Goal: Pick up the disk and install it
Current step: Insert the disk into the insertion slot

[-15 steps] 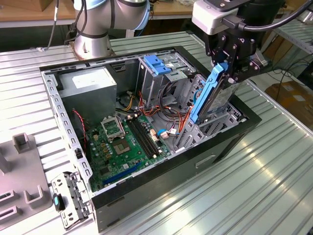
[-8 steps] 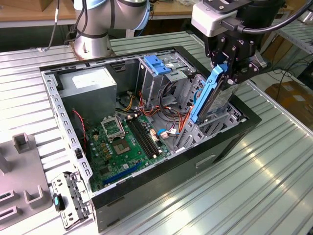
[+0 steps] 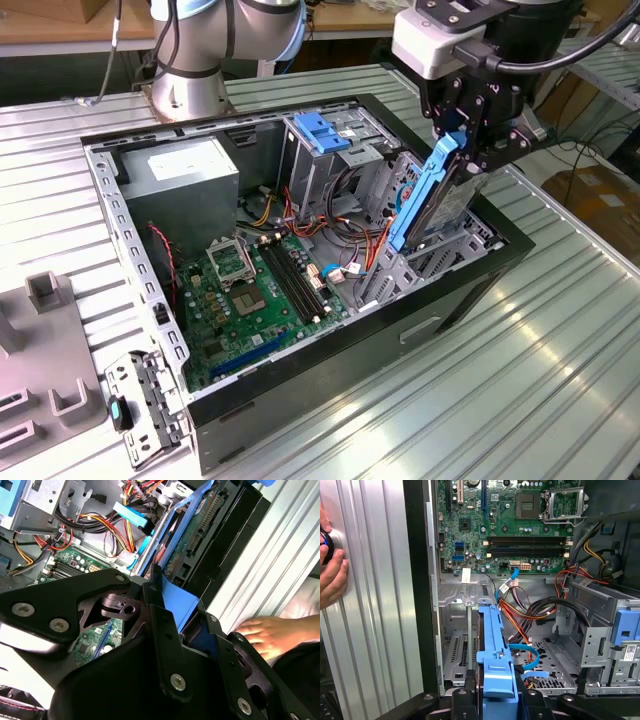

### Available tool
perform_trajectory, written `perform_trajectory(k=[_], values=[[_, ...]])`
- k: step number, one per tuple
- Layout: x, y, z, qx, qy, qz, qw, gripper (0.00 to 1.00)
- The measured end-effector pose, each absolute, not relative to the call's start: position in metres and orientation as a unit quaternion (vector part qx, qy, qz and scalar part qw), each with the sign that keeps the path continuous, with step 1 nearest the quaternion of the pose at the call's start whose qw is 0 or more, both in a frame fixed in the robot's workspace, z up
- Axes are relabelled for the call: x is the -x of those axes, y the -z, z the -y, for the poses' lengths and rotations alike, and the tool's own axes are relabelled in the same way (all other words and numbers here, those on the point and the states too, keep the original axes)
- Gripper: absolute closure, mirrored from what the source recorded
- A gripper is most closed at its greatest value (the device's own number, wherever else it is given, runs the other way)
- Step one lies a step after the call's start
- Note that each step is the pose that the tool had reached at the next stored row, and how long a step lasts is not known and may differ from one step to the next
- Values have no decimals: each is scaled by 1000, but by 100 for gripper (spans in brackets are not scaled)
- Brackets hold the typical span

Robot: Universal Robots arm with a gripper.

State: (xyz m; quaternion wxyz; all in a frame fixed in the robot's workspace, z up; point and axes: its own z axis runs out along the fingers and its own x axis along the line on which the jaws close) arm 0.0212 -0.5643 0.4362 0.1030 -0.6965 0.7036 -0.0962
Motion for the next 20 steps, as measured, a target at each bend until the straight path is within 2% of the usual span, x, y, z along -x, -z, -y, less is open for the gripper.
perform_trajectory(k=[20], values=[[-23, -434, 565, 696, 96, -704, 103, 64]])
